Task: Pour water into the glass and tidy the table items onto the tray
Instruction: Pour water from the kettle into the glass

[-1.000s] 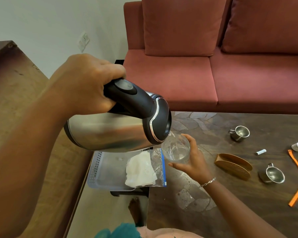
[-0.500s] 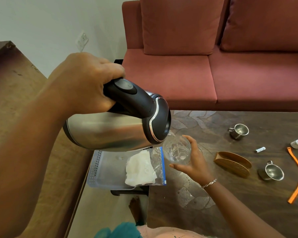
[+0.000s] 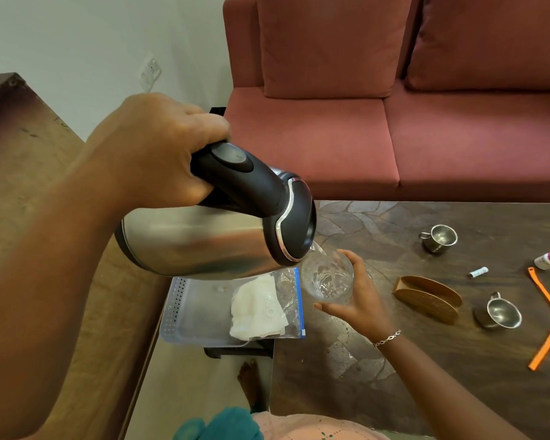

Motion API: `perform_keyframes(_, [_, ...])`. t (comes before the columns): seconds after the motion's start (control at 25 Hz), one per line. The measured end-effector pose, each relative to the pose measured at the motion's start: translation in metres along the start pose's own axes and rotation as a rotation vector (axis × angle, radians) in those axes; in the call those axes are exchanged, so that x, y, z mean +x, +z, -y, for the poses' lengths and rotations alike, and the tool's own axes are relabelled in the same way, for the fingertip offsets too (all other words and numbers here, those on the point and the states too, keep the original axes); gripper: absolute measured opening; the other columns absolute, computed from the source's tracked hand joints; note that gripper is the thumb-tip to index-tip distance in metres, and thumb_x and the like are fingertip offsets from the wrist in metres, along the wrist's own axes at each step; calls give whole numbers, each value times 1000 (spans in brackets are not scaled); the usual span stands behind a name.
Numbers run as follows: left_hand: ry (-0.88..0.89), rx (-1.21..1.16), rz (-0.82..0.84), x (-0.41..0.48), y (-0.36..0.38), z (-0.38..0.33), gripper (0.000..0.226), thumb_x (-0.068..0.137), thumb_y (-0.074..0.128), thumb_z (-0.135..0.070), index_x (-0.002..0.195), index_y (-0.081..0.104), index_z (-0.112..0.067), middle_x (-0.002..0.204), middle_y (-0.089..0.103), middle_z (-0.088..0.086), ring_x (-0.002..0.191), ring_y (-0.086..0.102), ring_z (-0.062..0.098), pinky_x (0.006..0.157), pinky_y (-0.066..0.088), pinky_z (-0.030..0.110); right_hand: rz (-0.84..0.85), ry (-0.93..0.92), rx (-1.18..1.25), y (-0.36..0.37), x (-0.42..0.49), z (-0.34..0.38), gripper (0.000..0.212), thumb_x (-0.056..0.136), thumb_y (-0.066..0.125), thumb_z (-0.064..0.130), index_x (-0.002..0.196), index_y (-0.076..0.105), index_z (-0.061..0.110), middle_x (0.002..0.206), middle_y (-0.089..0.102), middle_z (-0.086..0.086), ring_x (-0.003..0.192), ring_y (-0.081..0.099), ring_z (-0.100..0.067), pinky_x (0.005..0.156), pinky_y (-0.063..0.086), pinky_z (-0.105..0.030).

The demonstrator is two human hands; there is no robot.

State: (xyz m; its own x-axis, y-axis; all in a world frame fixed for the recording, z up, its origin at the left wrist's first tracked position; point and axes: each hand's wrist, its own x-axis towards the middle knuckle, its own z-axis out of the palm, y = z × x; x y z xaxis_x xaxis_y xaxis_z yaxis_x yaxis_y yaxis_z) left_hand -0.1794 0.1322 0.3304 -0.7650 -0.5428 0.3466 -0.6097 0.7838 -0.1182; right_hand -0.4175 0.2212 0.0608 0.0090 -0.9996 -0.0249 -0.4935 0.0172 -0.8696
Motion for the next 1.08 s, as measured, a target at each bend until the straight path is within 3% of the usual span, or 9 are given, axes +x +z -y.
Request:
perform_keyframes(0.24, [-16, 30, 13, 1, -3, -4, 26, 64, 47, -18, 69, 65, 1, 55, 61, 19, 45, 53, 38, 44, 48, 43, -11, 2, -10, 0, -4, -5, 95, 57, 85, 30, 133, 28, 22, 121, 41, 13, 109, 44, -5, 83, 31, -3])
perform_keyframes(0.64, [-44, 47, 6, -1, -3, -5, 18, 60, 57, -15, 69, 65, -2, 56, 62, 18, 47, 55, 38, 46, 49, 42, -14, -6, -35, -1, -9, -8, 94, 57, 85, 29, 132, 28, 22, 120, 40, 14, 107, 44, -2, 80, 30, 1])
perform_keyframes(0.96, [-103, -14, 46, -6, 0, 1, 18, 64, 56, -28, 74, 63, -14, 58, 63, 10, 49, 57, 33, 48, 50, 39, -11, 9, -45, -2, -13, -12, 95, 58, 85, 26, 133, 28, 20, 120, 40, 13, 106, 44, -4, 79, 31, -2])
perform_keyframes(1.08, [-98, -17, 54, -7, 1, 6, 30, 65, 47, -40, 75, 62, -17, 60, 63, 8, 50, 57, 33, 49, 50, 38, -15, 1, -55, -3, -14, -13, 94, 57, 85, 25, 133, 29, 20, 117, 40, 14, 104, 43, -2, 76, 31, 1])
